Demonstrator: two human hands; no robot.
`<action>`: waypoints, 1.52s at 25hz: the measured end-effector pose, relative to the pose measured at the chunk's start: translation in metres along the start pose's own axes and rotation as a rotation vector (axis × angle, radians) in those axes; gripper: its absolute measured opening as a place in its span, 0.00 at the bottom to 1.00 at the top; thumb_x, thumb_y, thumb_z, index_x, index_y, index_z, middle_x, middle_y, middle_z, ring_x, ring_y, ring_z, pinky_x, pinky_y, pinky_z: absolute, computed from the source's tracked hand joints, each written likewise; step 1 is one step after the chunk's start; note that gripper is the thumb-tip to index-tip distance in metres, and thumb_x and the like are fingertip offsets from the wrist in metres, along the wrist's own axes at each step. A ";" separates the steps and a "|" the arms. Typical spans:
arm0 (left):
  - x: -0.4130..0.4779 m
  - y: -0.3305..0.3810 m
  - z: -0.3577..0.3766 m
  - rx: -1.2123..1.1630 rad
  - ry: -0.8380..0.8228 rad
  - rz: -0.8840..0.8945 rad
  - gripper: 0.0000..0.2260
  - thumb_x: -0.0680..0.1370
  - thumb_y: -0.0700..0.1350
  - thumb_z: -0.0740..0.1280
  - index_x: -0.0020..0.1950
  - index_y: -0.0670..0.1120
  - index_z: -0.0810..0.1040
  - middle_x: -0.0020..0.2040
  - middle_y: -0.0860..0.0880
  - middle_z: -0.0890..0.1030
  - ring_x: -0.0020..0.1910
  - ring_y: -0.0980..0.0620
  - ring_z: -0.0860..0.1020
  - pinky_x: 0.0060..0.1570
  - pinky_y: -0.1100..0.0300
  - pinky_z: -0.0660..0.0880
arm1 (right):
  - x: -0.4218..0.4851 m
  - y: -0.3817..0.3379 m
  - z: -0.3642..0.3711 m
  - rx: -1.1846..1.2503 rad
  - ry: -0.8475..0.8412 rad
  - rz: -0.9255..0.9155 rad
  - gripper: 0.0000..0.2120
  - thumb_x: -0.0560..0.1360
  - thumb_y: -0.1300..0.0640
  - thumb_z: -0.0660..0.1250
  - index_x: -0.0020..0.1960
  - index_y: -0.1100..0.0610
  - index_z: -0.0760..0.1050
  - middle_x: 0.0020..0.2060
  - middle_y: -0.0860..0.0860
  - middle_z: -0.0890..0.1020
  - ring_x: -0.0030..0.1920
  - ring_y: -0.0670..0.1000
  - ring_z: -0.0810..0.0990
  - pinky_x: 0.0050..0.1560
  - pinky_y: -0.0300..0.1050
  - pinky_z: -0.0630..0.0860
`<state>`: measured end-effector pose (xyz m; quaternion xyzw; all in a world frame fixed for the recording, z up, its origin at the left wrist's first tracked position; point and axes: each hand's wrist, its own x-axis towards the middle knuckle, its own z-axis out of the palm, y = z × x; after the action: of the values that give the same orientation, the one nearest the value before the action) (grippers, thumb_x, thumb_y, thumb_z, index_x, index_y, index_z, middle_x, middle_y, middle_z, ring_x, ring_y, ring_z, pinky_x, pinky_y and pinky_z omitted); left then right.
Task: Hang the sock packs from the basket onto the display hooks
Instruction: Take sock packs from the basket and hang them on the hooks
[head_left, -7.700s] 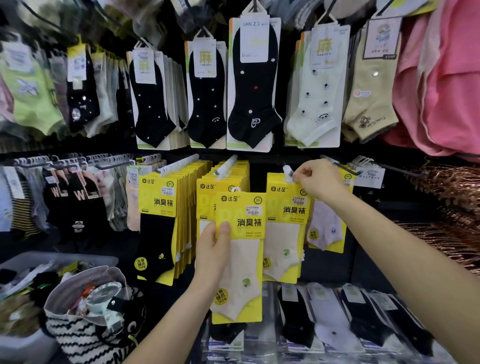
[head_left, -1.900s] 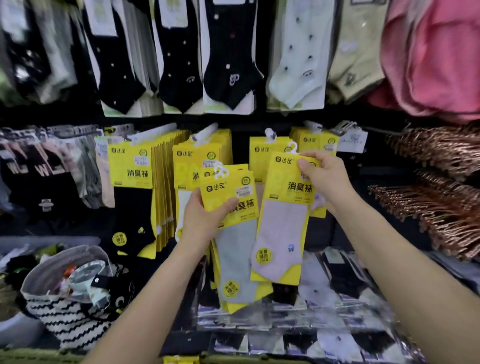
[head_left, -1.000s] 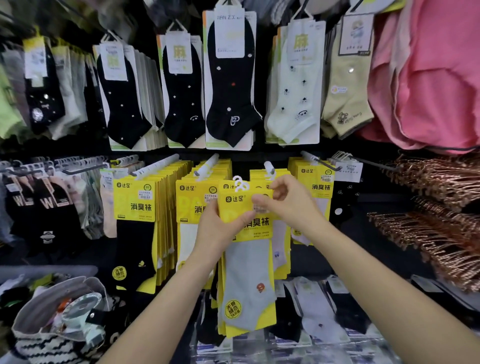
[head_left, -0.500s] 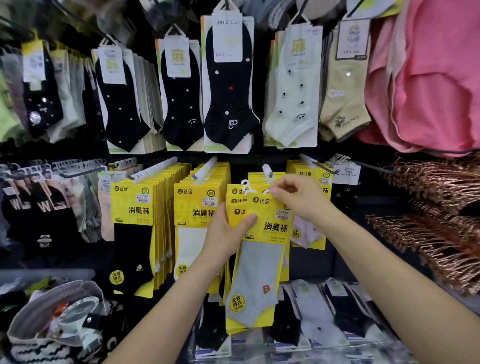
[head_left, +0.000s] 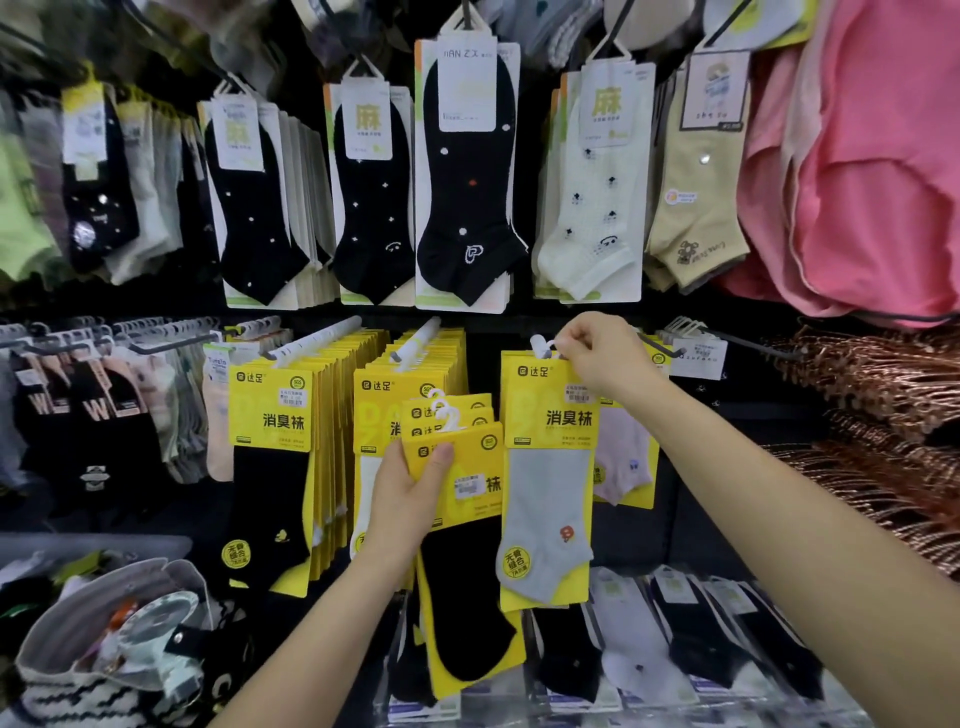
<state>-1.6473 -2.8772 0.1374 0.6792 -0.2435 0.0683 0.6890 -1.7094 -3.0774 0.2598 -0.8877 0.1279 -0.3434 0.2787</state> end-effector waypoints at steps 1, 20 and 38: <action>0.000 -0.001 -0.007 0.002 0.015 -0.007 0.10 0.77 0.48 0.64 0.58 0.52 0.71 0.50 0.60 0.77 0.51 0.60 0.76 0.50 0.62 0.72 | 0.001 0.000 0.004 -0.025 -0.016 -0.003 0.06 0.77 0.58 0.62 0.43 0.55 0.76 0.34 0.46 0.75 0.34 0.45 0.72 0.31 0.39 0.64; -0.007 0.036 0.017 -0.159 -0.165 -0.002 0.05 0.79 0.51 0.61 0.52 0.55 0.74 0.52 0.57 0.80 0.50 0.63 0.79 0.44 0.68 0.76 | -0.055 0.004 0.022 0.126 -0.065 0.035 0.10 0.68 0.47 0.74 0.39 0.47 0.73 0.33 0.46 0.74 0.35 0.45 0.71 0.34 0.38 0.67; -0.001 0.009 -0.020 -0.024 0.125 0.052 0.07 0.81 0.47 0.56 0.53 0.51 0.73 0.49 0.54 0.79 0.49 0.53 0.78 0.47 0.57 0.75 | -0.025 0.028 0.004 -0.026 0.079 0.032 0.06 0.72 0.49 0.70 0.41 0.50 0.78 0.30 0.44 0.70 0.35 0.46 0.69 0.31 0.41 0.63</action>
<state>-1.6471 -2.8571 0.1460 0.6587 -0.2183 0.1255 0.7090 -1.7264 -3.0876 0.2278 -0.8749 0.1572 -0.3719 0.2673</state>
